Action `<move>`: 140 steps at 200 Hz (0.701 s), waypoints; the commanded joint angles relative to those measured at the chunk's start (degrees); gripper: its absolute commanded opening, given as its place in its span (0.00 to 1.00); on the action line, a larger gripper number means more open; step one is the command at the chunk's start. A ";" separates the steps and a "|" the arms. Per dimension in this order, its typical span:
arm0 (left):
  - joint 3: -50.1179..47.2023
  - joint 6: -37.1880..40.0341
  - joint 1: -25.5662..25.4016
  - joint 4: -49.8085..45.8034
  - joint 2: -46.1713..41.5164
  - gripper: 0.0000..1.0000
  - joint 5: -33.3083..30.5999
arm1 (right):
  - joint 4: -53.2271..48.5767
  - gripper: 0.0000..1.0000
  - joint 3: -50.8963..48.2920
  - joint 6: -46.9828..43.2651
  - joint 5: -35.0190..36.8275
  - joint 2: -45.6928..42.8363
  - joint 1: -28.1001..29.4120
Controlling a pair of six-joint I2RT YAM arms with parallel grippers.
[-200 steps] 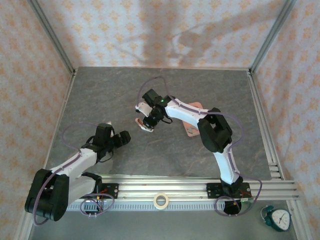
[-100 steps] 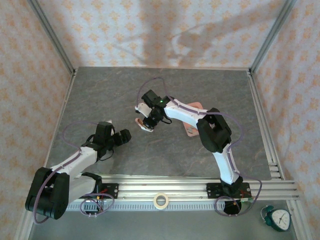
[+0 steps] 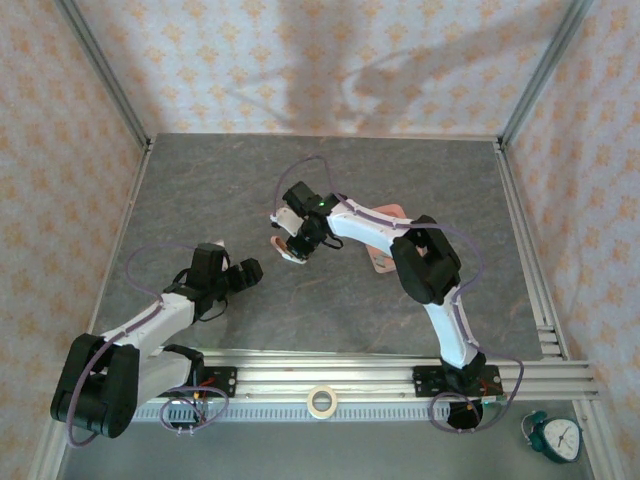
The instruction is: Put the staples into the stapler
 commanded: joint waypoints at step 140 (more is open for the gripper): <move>1.63 1.88 0.73 -0.89 -0.99 0.88 -0.66 | 1.27 0.15 0.44 -0.16 2.64 -0.21 0.97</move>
